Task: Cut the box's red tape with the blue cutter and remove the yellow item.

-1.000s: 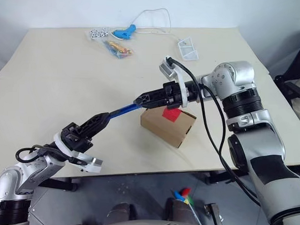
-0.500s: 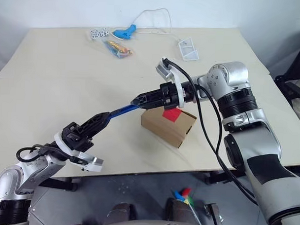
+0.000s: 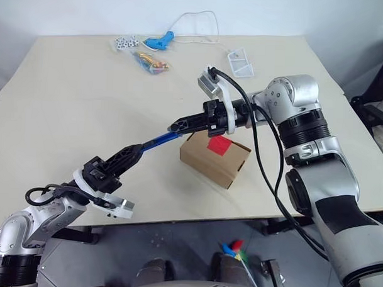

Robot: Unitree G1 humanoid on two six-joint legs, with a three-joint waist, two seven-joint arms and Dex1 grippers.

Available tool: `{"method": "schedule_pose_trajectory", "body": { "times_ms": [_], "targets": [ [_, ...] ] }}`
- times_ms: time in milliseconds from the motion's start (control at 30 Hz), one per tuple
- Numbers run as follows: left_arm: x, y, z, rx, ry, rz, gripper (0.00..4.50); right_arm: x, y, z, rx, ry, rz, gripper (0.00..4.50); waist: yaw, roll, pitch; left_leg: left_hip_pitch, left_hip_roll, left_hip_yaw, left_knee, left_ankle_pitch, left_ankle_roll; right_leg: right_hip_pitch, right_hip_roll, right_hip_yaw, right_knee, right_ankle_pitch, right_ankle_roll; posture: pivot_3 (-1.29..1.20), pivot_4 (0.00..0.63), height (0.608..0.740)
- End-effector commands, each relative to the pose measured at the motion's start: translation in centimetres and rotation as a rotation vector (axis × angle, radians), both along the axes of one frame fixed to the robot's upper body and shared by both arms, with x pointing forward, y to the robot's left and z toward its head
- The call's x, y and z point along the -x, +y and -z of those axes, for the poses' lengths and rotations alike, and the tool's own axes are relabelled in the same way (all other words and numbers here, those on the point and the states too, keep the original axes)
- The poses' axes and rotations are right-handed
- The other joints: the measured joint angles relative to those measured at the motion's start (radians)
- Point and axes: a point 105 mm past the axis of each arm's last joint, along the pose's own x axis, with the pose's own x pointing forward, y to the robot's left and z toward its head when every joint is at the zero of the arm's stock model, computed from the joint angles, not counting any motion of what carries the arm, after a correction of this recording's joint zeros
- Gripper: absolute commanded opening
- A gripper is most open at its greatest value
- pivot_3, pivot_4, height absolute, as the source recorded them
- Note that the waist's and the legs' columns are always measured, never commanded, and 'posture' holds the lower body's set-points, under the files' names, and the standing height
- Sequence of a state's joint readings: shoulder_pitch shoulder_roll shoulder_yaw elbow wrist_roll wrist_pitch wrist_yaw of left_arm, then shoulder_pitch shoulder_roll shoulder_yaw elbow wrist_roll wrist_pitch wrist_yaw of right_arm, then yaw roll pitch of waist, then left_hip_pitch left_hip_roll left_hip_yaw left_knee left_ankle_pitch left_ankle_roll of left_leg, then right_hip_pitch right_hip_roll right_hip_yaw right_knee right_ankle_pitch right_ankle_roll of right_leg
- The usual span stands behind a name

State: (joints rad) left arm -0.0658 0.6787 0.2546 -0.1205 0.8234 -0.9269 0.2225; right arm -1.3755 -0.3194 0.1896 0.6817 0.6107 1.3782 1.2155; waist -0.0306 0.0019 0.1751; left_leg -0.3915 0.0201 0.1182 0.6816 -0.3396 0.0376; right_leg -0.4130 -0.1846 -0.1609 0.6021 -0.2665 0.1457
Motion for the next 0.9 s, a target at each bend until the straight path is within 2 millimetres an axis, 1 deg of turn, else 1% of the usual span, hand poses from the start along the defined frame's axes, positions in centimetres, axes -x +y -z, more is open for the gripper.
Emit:
{"method": "schedule_pose_trajectory", "body": {
  "times_ms": [33,233,267,300,333,367,400,433,500,533,600,700,800,900],
  "targets": [
    [0.4,-0.1,-1.3,0.041,-0.044,0.015,0.41,0.6,-0.1,-0.8,-0.001,-0.054,-0.029,0.16,0.0,0.0,0.0,0.0,0.0,0.0,0.0,0.0,0.0,0.0,0.0,0.0,0.0,0.0,0.0,0.0,0.15,0.74],
    [-0.3,0.5,-1.0,0.081,0.007,-0.007,0.41,0.6,-0.3,-0.8,-0.008,-0.064,-0.027,0.16,0.0,0.0,0.0,0.0,0.0,0.0,0.0,0.0,0.0,0.0,0.0,0.0,0.0,0.0,0.0,0.0,0.15,0.74],
    [-0.4,0.7,-1.0,0.098,0.02,-0.012,0.59,0.5,-0.4,-0.9,-0.01,-0.066,-0.023,0.16,0.0,0.0,0.0,0.0,0.0,0.0,0.0,0.0,0.0,0.0,0.0,0.0,0.0,0.0,0.0,0.0,0.15,0.74],
    [-0.8,0.9,-0.8,0.14,0.092,-0.009,0.79,0.4,-0.4,-0.9,-0.011,-0.068,-0.015,0.16,0.0,0.0,0.0,0.0,0.0,0.0,0.0,0.0,0.0,0.0,0.0,0.0,0.0,0.0,0.0,0.0,0.15,0.74],
    [-0.9,1.2,-1.1,0.182,0.102,-0.024,1.03,0.3,-0.5,-0.9,-0.014,-0.072,-0.008,0.15,0.0,0.0,0.0,0.0,0.0,0.0,0.0,0.0,0.0,0.0,0.0,0.0,0.0,0.0,0.0,0.0,0.15,0.74],
    [-1.0,1.4,-1.3,0.211,0.108,-0.034,1.32,0.2,-0.6,-0.9,-0.015,-0.074,-0.003,0.14,0.0,0.0,0.0,0.0,0.0,0.0,0.0,0.0,0.0,0.0,0.0,0.0,0.0,0.0,0.0,0.0,0.15,0.74],
    [-1.2,1.6,-1.4,0.221,0.117,-0.044,1.7,0.1,-0.7,-1.1,-0.018,-0.08,0.008,0.13,0.0,0.0,0.0,0.0,0.0,0.0,0.0,0.0,0.0,0.0,0.0,0.0,0.0,0.0,0.0,0.0,0.15,0.74],
    [-1.3,1.7,-1.4,0.223,0.118,-0.051,1.97,0.0,-0.8,-1.2,-0.021,-0.083,0.015,0.13,0.0,0.0,0.0,0.0,0.0,0.0,0.0,0.0,0.0,0.0,0.0,0.0,0.0,0.0,0.0,0.0,0.15,0.74],
    [-1.8,2.1,-1.1,0.233,0.155,-0.073,2.61,-0.2,-1.0,-1.5,-0.032,-0.087,0.031,0.13,0.0,0.0,0.0,0.0,0.0,0.0,0.0,0.0,0.0,0.0,0.0,0.0,0.0,0.0,0.0,0.0,0.15,0.74],
    [-1.9,2.5,-1.3,0.255,0.151,-0.089,2.91,-0.3,-1.1,-1.6,-0.031,-0.094,0.039,0.13,0.0,0.0,0.0,0.0,0.0,0.0,0.0,0.0,0.0,0.0,0.0,0.0,0.0,0.0,0.0,0.0,0.15,0.74],
    [-2.3,4.0,-1.8,0.336,0.155,-0.148,3.55,-0.5,-1.4,-1.9,-0.036,-0.105,0.056,0.13,0.0,0.0,0.0,0.0,0.0,0.0,0.0,0.0,0.0,0.0,0.0,0.0,0.0,0.0,0.0,0.0,0.15,0.74],
    [-2.8,5.7,-2.0,0.424,0.181,-0.2,4.47,-0.7,-1.7,-2.3,-0.043,-0.125,0.083,0.13,0.0,0.0,0.0,0.0,0.0,0.0,0.0,0.0,0.0,0.0,0.0,0.0,0.0,0.0,0.0,0.0,0.15,0.74],
    [-3.2,6.9,-1.8,0.505,0.224,-0.235,4.5,-1.0,-2.0,-2.7,-0.05,-0.144,0.108,0.13,0.0,0.0,0.0,0.0,0.0,0.0,0.0,0.0,0.0,0.0,0.0,0.0,0.0,0.0,0.0,0.0,0.15,0.74],
    [-3.6,8.7,-1.2,0.604,0.28,-0.285,4.5,-1.3,-2.4,-3.0,-0.044,-0.187,0.144,0.13,0.0,0.0,0.0,0.0,-0.001,0.0,0.0,0.0,0.0,0.0,0.0,0.0,0.0,0.0,0.0,0.0,0.15,0.74]
  ]
}}
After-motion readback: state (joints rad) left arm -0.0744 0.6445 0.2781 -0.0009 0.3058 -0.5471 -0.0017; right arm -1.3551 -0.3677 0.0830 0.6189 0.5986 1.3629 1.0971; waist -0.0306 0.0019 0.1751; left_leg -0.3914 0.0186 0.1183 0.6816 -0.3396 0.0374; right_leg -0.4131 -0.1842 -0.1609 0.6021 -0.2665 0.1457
